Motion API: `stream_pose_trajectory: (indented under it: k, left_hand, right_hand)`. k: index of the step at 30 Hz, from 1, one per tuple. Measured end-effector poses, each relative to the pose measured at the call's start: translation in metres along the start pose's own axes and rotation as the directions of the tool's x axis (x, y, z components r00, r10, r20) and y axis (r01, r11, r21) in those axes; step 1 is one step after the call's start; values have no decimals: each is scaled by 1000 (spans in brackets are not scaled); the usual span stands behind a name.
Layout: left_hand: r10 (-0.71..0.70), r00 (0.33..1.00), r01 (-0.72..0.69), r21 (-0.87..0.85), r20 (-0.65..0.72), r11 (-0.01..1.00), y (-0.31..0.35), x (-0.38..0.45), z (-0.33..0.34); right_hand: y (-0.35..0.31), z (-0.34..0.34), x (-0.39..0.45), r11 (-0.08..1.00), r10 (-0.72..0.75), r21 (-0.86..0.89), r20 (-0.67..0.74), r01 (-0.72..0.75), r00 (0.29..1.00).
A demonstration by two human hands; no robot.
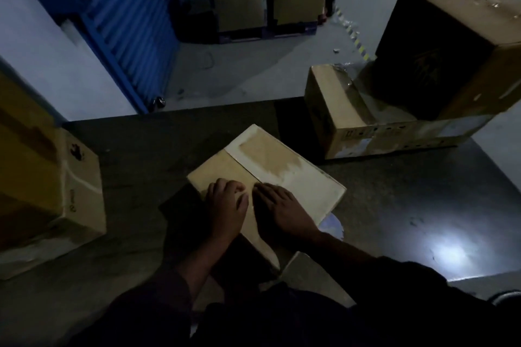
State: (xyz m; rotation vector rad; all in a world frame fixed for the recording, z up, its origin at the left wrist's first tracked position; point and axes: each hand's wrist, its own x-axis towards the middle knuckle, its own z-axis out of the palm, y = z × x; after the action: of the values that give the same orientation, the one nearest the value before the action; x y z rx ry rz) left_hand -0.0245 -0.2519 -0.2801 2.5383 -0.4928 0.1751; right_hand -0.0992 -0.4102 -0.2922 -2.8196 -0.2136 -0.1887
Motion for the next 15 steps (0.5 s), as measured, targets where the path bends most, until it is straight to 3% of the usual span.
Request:
stream_pose_trajectory:
  k: [4,10,15]
  left_hand:
    - [50,998,-51,-39,-34,998,-4,2,4]
    - [72,997,-76,-114,-39,991,-12,5,9]
    - [86,995,-90,-106,-42,990,-9,12,8]
  right_hand:
    - [-4,-5,17,997,77,-19,9,-76,997]
    - [8,-15,-21,993,114,19,-24,-114,993]
    - [11,-8,34,991,84,-109,54,-77,995]
